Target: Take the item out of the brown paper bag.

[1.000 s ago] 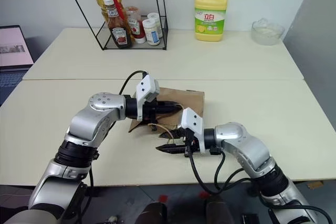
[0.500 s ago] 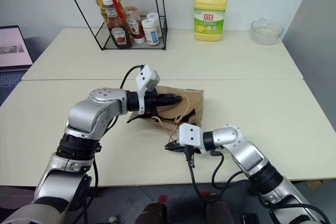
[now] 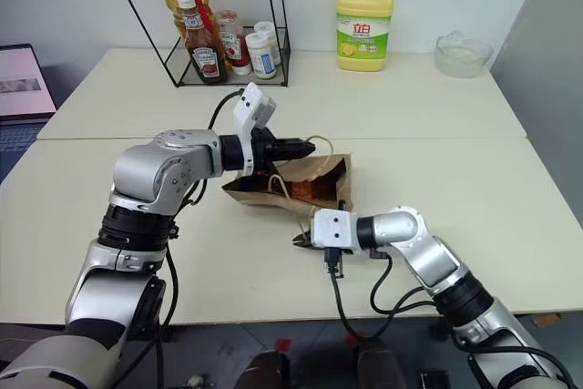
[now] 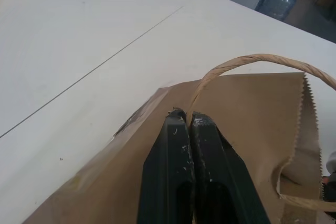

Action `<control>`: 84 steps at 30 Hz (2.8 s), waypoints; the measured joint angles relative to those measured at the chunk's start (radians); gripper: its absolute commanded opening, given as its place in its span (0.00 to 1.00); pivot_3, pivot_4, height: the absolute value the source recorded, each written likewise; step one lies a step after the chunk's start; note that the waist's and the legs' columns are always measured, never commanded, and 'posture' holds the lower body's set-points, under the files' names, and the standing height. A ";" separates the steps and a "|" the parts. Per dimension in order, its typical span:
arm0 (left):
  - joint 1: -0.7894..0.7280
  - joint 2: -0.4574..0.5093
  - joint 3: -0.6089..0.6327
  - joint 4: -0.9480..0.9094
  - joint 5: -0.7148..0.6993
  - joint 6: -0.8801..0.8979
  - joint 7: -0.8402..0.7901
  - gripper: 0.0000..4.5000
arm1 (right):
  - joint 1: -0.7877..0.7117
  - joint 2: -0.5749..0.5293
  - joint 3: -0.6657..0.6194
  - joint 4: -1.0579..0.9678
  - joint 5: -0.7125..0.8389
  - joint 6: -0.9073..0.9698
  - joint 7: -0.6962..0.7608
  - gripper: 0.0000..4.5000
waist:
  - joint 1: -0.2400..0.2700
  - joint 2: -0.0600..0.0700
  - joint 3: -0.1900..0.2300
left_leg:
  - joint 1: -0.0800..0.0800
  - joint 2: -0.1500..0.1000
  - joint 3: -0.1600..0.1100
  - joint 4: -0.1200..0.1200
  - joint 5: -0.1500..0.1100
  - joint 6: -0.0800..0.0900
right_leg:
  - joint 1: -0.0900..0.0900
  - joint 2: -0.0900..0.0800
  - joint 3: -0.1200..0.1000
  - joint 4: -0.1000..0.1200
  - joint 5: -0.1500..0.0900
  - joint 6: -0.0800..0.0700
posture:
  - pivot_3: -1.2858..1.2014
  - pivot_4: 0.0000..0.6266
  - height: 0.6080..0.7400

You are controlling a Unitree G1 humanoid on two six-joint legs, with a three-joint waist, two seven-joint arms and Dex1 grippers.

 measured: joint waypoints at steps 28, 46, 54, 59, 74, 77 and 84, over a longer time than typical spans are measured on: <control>0.041 0.049 0.001 -0.150 -0.130 0.017 -0.054 0.00 | 0.100 -0.184 -0.098 -0.310 0.121 0.299 0.060 0.01 | 0.002 0.000 0.000 | -0.001 0.000 0.000 0.000 0.000 0.000 | 0.000 0.000 0.000 0.000 0.000 0.000 | 0.52 0.24 1.00; -0.057 0.049 0.001 -0.005 -0.197 0.025 -0.011 0.00 | 0.089 -0.191 -0.147 -0.312 0.141 0.280 0.055 0.01 | 0.002 0.000 0.000 | -0.001 0.000 0.000 0.000 0.000 0.000 | 0.000 0.000 0.000 0.000 0.000 0.000 | 0.52 0.24 1.00; -0.065 0.054 -0.001 0.029 -0.184 -0.024 -0.020 0.00 | 0.087 -0.190 -0.150 -0.312 0.144 0.273 0.055 0.01 | 0.002 0.000 0.000 | -0.001 0.000 0.000 0.000 0.000 0.000 | 0.000 0.000 0.000 0.000 0.000 0.000 | 0.52 0.24 1.00; -0.050 0.078 -0.016 -0.028 -0.121 -0.144 -0.076 0.00 | 0.086 -0.183 -0.151 -0.309 0.163 0.273 0.055 0.01 | 0.002 0.000 0.000 | -0.001 0.000 0.000 0.000 0.000 0.000 | 0.000 0.000 0.000 -0.001 0.000 0.000 | 0.52 0.24 1.00; 0.017 0.071 -0.066 -0.043 0.148 -0.583 -0.129 0.00 | 0.097 -0.178 -0.118 -0.294 0.174 0.308 0.055 0.01 | 0.004 0.000 0.000 | -0.001 -0.001 0.001 0.000 0.000 0.000 | 0.000 0.000 0.000 -0.001 0.000 0.000 | 0.52 0.24 1.00; 0.017 0.048 -0.071 0.002 0.204 -0.672 -0.095 0.00 | 0.104 -0.181 -0.119 -0.303 0.178 0.319 0.057 0.01 | 0.005 0.000 0.000 | -0.001 -0.001 0.001 0.001 0.000 0.000 | 0.000 -0.001 0.000 -0.001 0.000 0.000 | 0.52 0.24 1.00; 0.007 0.013 -0.077 0.062 0.264 -0.787 -0.069 0.00 | 0.110 -0.212 -0.129 -0.334 0.211 0.351 0.063 0.01 | 0.006 0.000 0.000 | -0.001 -0.001 0.001 0.001 0.000 0.000 | 0.000 -0.001 0.000 -0.001 0.000 0.000 | 0.52 0.24 1.00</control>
